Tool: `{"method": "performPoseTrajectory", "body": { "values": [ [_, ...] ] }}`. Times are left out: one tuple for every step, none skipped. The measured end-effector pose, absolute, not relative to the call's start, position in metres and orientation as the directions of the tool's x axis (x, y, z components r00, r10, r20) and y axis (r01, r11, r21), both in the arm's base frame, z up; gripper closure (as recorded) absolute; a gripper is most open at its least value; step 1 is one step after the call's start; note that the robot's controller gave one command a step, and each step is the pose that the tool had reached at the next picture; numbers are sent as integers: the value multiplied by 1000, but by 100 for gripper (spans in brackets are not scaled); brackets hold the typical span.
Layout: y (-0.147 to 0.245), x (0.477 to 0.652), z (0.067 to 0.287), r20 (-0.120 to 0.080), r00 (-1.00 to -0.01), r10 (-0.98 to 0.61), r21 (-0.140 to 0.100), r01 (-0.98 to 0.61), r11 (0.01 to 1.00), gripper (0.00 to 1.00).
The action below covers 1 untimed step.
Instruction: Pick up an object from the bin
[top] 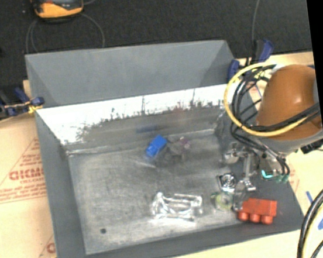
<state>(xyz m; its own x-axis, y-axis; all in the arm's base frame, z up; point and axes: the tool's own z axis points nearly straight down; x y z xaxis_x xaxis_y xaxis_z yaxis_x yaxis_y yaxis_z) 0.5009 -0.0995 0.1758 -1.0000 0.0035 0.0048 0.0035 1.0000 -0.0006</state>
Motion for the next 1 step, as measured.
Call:
{"method": "performPoseTrajectory", "body": {
  "values": [
    [20, 504, 74, 0, -972, -233, -3, -233, 972, 0]
  ]
}}
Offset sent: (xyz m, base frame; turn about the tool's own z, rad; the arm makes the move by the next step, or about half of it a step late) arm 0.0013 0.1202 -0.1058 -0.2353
